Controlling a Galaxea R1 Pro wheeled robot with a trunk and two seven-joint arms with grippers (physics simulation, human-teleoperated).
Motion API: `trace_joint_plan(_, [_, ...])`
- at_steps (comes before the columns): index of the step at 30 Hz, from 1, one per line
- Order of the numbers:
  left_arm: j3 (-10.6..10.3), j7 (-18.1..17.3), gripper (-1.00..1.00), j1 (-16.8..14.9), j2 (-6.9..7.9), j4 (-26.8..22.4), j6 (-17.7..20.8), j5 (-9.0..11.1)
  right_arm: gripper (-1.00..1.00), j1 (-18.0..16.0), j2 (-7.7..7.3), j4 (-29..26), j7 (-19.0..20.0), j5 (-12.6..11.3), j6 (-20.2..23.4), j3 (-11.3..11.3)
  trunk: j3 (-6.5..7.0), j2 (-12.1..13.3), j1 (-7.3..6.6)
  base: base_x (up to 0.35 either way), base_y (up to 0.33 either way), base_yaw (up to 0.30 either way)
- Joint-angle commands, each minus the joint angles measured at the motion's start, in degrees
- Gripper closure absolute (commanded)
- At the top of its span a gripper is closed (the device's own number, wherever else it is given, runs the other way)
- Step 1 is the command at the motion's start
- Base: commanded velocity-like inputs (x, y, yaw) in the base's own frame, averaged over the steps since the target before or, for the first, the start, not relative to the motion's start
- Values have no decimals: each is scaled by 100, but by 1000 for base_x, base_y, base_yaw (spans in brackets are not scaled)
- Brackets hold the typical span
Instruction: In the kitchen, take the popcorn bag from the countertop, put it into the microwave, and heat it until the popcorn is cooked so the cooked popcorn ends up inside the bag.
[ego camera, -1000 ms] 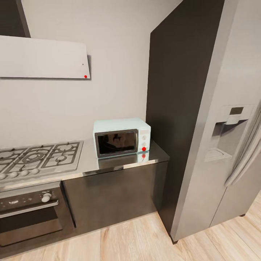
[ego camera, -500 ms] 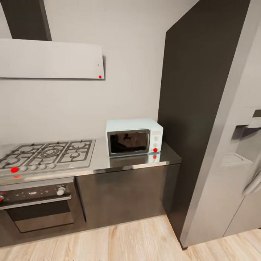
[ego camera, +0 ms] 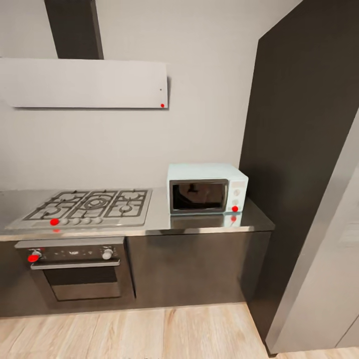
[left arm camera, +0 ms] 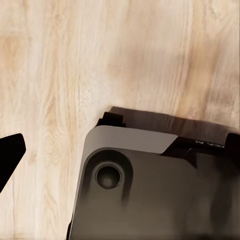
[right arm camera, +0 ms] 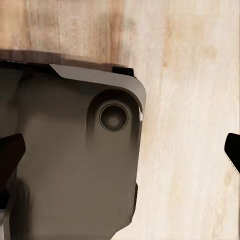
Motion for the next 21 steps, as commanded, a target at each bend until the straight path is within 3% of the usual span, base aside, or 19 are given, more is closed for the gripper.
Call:
trace_joint_plan(1, [-49,18,-100,-5,-3,6,-18,45,-100,-6,-3,14,-12,52,-30,-47,-9,-5,0,0,0,270])
trace_joint_plan(6, [-49,11,-100,-5,4,6,-18,32,-100,-6,-6,14,-12,52,-30,-45,-16,-5,0,3,-77,190])
trace_joint_plan(21, [-49,2,-100,-5,15,6,-18,26,-100,-6,-28,14,-12,53,-27,-48,-16,-5,0,94,-269,7])
